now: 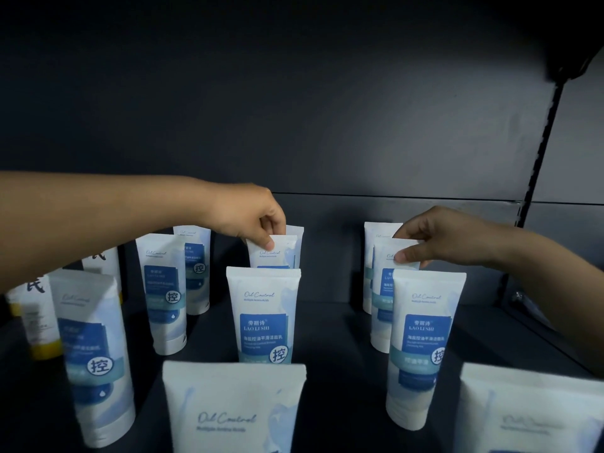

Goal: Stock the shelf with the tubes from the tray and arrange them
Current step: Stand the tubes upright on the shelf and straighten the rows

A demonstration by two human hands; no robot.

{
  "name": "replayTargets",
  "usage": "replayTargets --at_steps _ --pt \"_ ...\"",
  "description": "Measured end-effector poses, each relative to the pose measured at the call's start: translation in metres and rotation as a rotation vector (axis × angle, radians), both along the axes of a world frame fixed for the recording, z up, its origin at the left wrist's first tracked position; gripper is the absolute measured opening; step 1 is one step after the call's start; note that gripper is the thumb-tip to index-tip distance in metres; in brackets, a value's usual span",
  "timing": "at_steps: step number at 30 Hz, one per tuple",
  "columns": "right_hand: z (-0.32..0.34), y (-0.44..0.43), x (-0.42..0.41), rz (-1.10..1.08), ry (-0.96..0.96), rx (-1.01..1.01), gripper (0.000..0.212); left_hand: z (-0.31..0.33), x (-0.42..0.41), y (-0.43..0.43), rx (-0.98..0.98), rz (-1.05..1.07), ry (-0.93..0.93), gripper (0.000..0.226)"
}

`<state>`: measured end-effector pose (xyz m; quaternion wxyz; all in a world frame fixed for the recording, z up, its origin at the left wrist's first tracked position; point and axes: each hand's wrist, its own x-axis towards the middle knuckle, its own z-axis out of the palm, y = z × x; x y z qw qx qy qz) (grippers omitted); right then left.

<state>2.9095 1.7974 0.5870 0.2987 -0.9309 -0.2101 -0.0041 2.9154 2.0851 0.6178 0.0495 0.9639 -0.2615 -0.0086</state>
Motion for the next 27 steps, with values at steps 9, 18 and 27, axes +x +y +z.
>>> replayTargets --at_steps 9,18,27 --pt "0.0023 -0.0016 -0.0035 0.011 0.008 -0.032 0.007 0.0009 0.0027 0.0027 -0.023 -0.009 0.039 0.016" --pt "-0.0013 0.0009 -0.0031 -0.005 -0.053 -0.028 0.005 0.0064 -0.0003 0.0019 -0.019 -0.038 0.099 0.010" --pt "-0.0008 -0.0005 -0.0016 0.001 -0.002 -0.012 0.005 0.0027 0.0002 -0.0013 0.015 -0.019 0.024 0.010"
